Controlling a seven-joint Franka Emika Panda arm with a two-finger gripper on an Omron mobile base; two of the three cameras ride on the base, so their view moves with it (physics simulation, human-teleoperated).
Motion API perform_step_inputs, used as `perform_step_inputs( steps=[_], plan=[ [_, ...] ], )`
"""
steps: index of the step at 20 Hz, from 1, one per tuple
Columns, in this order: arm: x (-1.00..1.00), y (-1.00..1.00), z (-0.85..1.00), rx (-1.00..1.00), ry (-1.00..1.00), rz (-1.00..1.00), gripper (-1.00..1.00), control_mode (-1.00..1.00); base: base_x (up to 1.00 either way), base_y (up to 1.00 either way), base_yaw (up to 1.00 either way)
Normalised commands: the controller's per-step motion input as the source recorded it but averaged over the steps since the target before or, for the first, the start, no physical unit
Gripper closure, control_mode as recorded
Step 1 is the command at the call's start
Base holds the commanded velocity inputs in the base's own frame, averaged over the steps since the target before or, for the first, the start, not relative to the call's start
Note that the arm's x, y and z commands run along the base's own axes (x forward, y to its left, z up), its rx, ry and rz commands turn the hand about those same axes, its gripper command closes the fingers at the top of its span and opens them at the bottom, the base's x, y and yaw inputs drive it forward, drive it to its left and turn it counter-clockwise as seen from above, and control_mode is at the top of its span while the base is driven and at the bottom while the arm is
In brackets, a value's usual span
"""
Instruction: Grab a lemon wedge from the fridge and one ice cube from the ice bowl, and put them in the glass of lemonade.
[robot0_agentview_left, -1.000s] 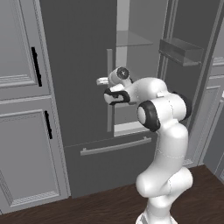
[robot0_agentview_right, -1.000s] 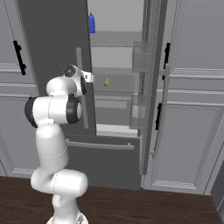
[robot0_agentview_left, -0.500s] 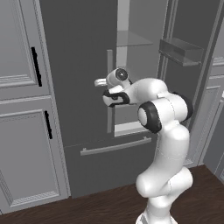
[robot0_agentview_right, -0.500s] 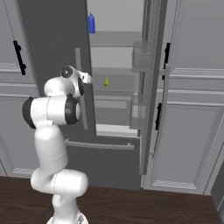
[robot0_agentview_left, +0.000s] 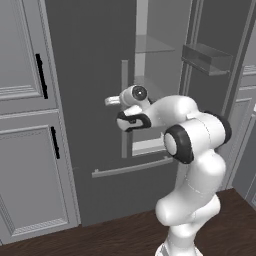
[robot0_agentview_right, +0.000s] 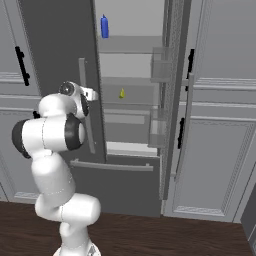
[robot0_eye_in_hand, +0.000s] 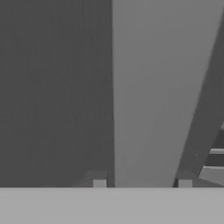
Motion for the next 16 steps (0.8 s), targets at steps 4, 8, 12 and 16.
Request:
perform_step_inputs(
  steps=[4,8,12,16],
  plan=[
    [-0.96,0.61,0.47,0.00,-0.06,0.08,1.00,-1.00,0.00,0.00,0.00],
    [-1.00,0.66,0.59,0.00,-0.03,0.09,1.00,-1.00,0.00,0.00,0.00],
    [-0.89,0.56,0.58,-0.04,0.00,0.18,1.00,-1.00,0.00,0.00,0.00],
    [-0.97,0.42,0.55,-0.04,0.00,0.20,1.00,-1.00,0.00,0.00,0.00]
  ],
)
